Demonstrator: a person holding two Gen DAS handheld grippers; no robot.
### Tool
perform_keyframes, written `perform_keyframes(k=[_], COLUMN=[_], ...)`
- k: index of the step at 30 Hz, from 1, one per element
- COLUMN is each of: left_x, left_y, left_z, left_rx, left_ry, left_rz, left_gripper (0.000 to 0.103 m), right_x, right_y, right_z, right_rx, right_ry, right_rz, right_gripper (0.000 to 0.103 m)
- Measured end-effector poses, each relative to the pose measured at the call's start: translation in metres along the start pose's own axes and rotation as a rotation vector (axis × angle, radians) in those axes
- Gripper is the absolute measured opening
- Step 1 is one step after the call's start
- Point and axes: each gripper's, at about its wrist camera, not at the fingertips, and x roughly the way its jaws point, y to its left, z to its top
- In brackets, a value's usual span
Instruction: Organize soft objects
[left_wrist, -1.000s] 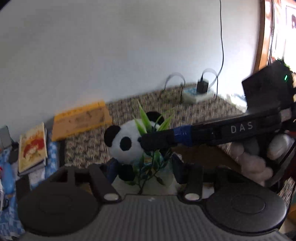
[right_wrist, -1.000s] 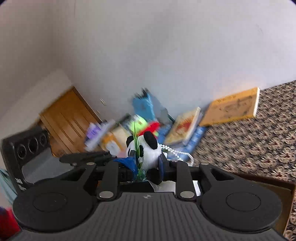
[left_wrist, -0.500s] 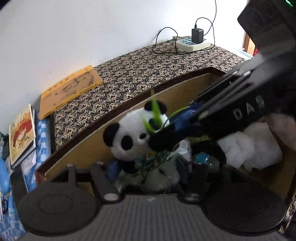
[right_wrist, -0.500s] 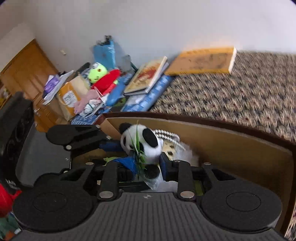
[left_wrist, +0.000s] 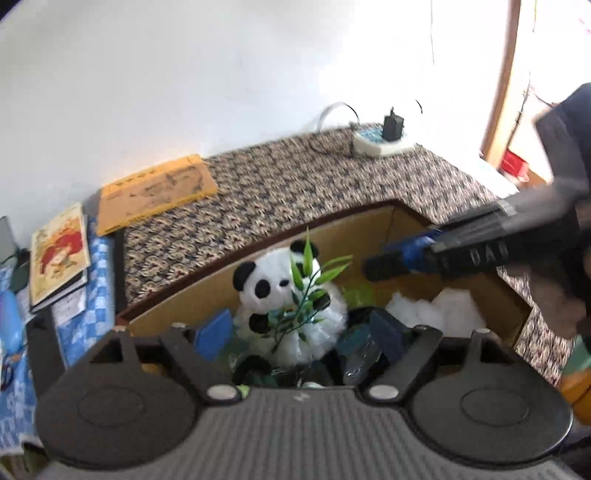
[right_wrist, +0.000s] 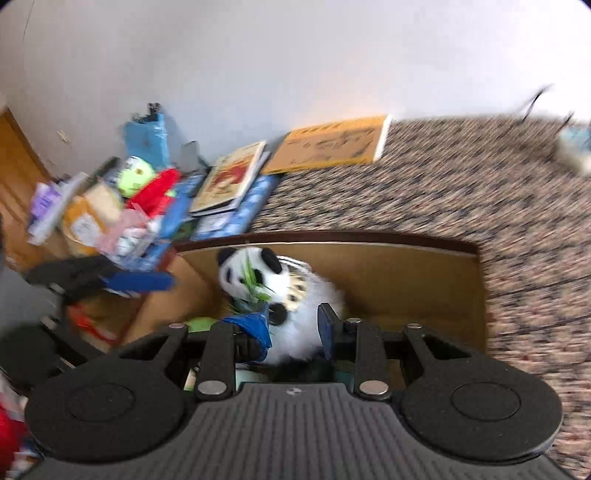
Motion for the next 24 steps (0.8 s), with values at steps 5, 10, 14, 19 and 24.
perform_keyframes(k=[5,10,14,19,24], left_x=[-0.025,-0.04,-0.046,-0.043,-0.037], left_y=[-0.03,-0.065,-0.094,-0.138,-0.186], left_z=[0.003,0.002,0.004,0.001,-0.002], left_rx=[-0.045,-0.094,-0.132,-0.15,-0.157], left_ry=[-0.042,-0.068,-0.064,-0.056,-0.025], left_rz=[0.059,0.079,0.102,0.145,0.186], left_gripper=[0.091,0.101,0.101,0.101,0.103], right_x=[-0.042,-0.07,-0.095,-0.125,-0.153], right_y=[0.011,0.012,0.011,-0.004,-0.027], right_z=[-0.017,-0.025,-0.036,-0.054,-0.076], right_rx=[-0.02,-0.032,-0.046,-0.006,0.014], right_ry=[-0.082,-0.125,-0.165,-0.174,-0.175], right_rz=[-0.081,-0.152,-0.168,-0.209,-0.271], right_gripper=[0.012,0.012,0.013,0.014,0.014])
